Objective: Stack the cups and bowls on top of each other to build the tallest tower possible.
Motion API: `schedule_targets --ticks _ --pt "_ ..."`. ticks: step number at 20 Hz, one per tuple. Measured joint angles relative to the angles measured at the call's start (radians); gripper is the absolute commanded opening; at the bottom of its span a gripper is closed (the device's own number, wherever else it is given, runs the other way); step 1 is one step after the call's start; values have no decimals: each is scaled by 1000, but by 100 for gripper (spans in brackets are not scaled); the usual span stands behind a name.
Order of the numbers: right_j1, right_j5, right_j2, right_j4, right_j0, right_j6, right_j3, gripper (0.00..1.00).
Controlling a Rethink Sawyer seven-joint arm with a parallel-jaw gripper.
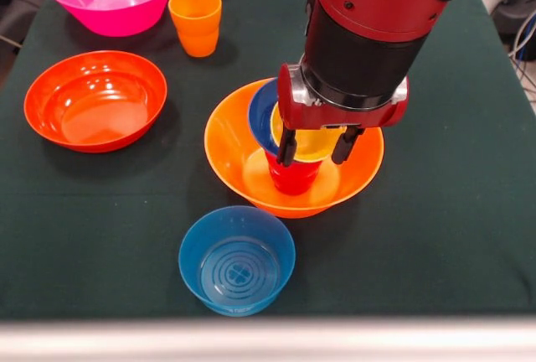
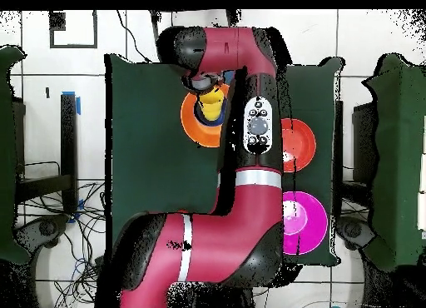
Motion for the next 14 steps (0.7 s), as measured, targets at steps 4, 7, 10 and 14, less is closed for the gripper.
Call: schedule_targets --ticks 4,7,10,14 --pt "0 0 0 0 0 0 0 100" --pt "0 1 0 0 0 0 0 100" --pt "-5 11 -2 0 0 0 2 100" --pt "-20 38 -8 0 0 0 12 100"
